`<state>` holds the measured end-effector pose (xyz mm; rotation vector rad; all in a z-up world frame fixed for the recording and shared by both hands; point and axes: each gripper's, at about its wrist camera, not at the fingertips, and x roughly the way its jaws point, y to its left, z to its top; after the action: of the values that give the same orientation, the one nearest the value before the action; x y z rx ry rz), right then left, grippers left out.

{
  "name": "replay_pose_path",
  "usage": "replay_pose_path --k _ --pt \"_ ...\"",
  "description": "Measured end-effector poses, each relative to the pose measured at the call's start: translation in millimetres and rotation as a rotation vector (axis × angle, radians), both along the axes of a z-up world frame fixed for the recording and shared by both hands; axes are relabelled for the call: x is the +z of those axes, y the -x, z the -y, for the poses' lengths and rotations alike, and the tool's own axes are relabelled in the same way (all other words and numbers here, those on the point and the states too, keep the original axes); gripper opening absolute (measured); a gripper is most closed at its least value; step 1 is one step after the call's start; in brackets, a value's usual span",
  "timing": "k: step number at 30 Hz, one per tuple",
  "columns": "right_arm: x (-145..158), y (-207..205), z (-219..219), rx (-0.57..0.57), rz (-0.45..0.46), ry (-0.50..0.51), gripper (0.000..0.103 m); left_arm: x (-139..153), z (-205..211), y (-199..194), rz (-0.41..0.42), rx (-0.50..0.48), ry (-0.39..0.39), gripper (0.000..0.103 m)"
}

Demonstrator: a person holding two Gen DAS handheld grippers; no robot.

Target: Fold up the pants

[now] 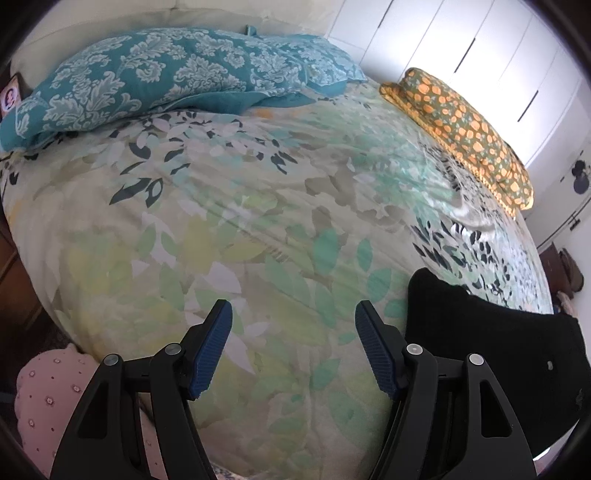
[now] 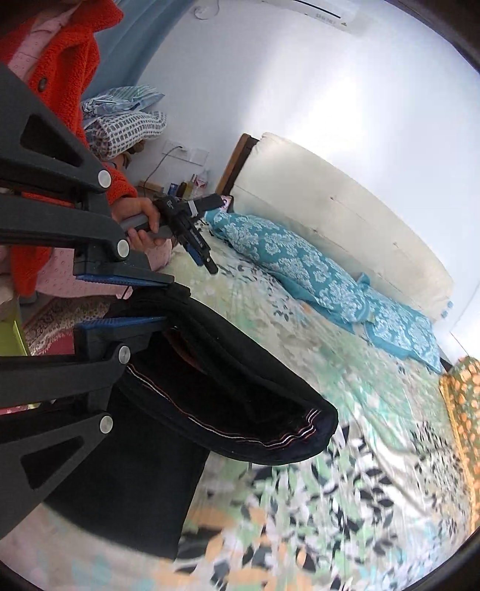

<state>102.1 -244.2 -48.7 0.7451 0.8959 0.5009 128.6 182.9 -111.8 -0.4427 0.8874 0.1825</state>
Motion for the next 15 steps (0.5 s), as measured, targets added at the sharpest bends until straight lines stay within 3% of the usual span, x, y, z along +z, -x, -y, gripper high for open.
replay_pose_path --k 6,11,15 --pt "-46 38 33 -0.064 -0.110 0.010 0.015 2 18 -3 -0.003 -0.066 -0.049 0.071" --pt "-63 53 50 -0.090 -0.097 -0.034 0.015 5 31 -1 0.002 -0.121 -0.084 0.072" --pt "-85 52 49 -0.089 -0.163 0.091 0.015 9 47 1 0.015 -0.184 -0.090 0.072"
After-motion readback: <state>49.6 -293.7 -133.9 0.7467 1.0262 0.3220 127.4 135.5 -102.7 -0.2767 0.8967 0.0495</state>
